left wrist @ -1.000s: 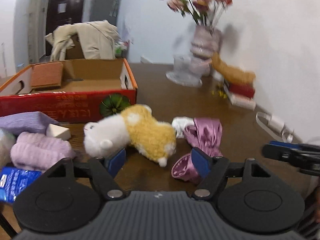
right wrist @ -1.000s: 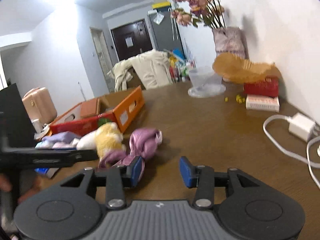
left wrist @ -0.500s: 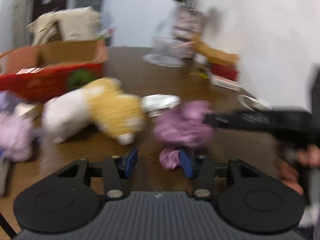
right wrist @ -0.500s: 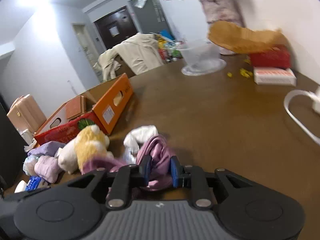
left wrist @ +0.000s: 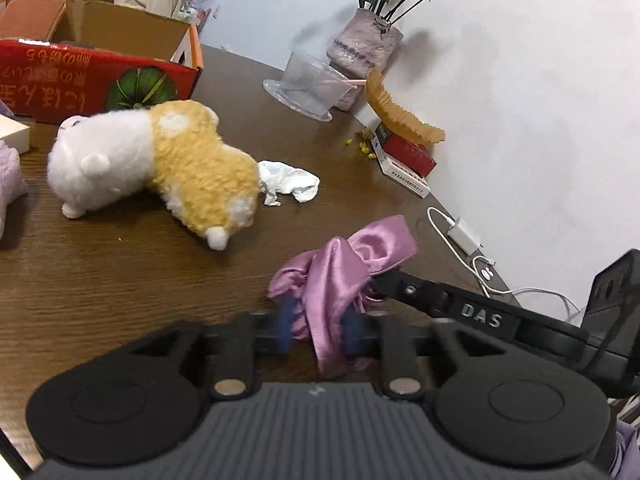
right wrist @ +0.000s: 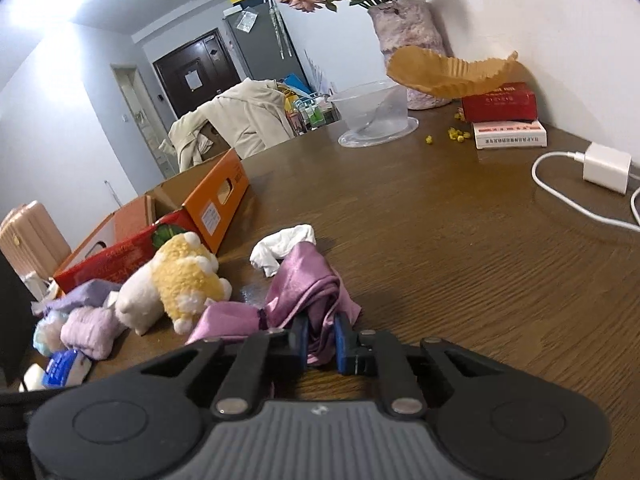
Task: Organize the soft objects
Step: 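Carry the pink scrunchie into the cardboard box and open the right tool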
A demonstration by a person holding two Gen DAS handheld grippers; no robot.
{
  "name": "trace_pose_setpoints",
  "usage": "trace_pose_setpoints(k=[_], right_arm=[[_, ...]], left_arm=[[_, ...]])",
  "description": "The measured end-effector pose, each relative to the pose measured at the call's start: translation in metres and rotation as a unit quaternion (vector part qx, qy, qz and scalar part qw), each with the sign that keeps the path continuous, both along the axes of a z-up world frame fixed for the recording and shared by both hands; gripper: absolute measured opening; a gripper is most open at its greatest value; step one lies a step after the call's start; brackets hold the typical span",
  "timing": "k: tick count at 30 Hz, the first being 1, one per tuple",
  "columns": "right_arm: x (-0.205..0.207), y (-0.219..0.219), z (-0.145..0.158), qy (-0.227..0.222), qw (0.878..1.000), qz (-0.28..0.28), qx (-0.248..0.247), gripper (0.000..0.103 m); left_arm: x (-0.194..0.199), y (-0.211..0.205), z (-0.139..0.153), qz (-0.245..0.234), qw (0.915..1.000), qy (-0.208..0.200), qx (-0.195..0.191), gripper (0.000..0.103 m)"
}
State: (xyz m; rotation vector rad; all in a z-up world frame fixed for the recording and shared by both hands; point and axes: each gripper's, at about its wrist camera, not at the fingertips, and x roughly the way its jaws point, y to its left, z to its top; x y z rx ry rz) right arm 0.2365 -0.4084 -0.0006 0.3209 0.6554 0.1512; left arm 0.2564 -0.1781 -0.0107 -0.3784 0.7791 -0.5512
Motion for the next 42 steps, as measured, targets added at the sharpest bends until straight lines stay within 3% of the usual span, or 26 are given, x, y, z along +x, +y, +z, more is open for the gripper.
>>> trace_pose_setpoints(k=[2,8,12,15,19,24,27,28,29,31,32,33,35,39,40,42], right_arm=[[-0.002,0.002,0.006,-0.002,1.0,0.001,0.001,0.009],[-0.015,0.031,0.069,-0.091,0.995,0.034,0.001,0.009],[0.046,0.069,0.104,-0.131,0.988,0.077,0.01,0.009],[0.116,0.105,0.111,-0.122,0.987,0.099,0.021,0.009],[0.215,0.164,0.092,-0.08,0.992,0.098,-0.007,0.004],[0.299,0.209,0.056,-0.012,0.995,0.072,-0.073,0.003],[0.324,0.227,0.039,0.02,0.988,0.056,-0.141,0.013],[0.326,0.227,0.04,0.012,0.988,0.057,-0.146,0.012],[0.326,0.226,0.041,-0.003,0.987,0.057,-0.153,0.02],[0.333,0.223,0.04,0.01,0.988,0.052,-0.146,0.029],[0.334,0.222,0.04,0.015,0.989,0.054,-0.135,0.027],[0.332,0.22,0.042,0.013,0.99,0.059,-0.126,0.028],[0.327,0.218,0.052,0.001,0.991,0.059,-0.118,0.032],[0.296,0.209,0.09,-0.042,0.989,0.074,-0.117,0.043],[0.284,0.205,0.102,-0.056,0.989,0.075,-0.116,0.048],[0.26,0.197,0.125,-0.079,0.987,0.076,-0.118,0.051]], left_arm=[[0.002,0.009,0.004,-0.009,0.9999,0.004,-0.01,0.002],[-0.001,0.05,0.079,-0.037,0.9936,-0.099,-0.038,0.003],[0.054,0.09,0.133,-0.035,0.99,-0.136,0.013,0.003],[0.12,0.118,0.156,-0.028,0.9881,-0.137,0.064,0.003],[0.22,0.144,0.141,-0.007,0.9915,-0.097,0.086,0.003],[0.309,0.153,0.083,-0.003,0.9951,-0.039,0.091,0.004],[0.325,0.157,0.053,0.006,0.9959,-0.012,0.089,0.005],[0.331,0.16,0.047,0.009,0.9977,0.013,0.066,0.005],[0.332,0.167,0.043,0.015,0.9983,0.018,0.053,0.005],[0.329,0.17,0.047,0.023,0.9985,0.003,0.049,0.006],[0.327,0.17,0.05,0.025,0.9984,-0.003,0.05,0.007],[0.324,0.172,0.054,0.029,0.9982,-0.007,0.052,0.009],[0.316,0.174,0.068,0.043,0.997,-0.009,0.063,0.03],[0.277,0.181,0.115,0.075,0.9927,-0.04,0.086,0.055],[0.264,0.183,0.128,0.083,0.9912,-0.045,0.093,0.067],[0.233,0.186,0.153,0.094,0.9873,-0.073,0.105,0.069]])
